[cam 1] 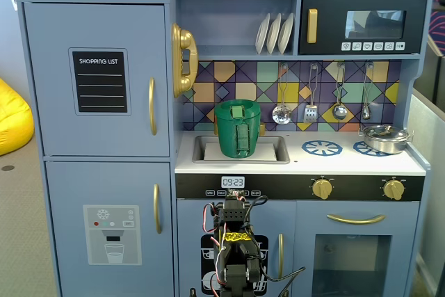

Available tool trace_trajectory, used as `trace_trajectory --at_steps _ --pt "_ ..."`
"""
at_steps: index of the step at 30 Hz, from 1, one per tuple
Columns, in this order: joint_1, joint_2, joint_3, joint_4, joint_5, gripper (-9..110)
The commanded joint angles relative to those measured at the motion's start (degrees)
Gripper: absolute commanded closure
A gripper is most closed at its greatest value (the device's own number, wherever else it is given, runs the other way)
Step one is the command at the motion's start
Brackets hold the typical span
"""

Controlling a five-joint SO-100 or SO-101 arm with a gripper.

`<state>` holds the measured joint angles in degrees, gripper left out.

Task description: Close the left cabinet door

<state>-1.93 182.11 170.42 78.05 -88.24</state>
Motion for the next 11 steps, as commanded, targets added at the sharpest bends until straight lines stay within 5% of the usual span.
trace_trajectory --at_steps 1,11 --pt "0.4 0.0 1.2 9.8 0.9 99" --pt "0.4 0.0 1.2 9.8 0.9 97"
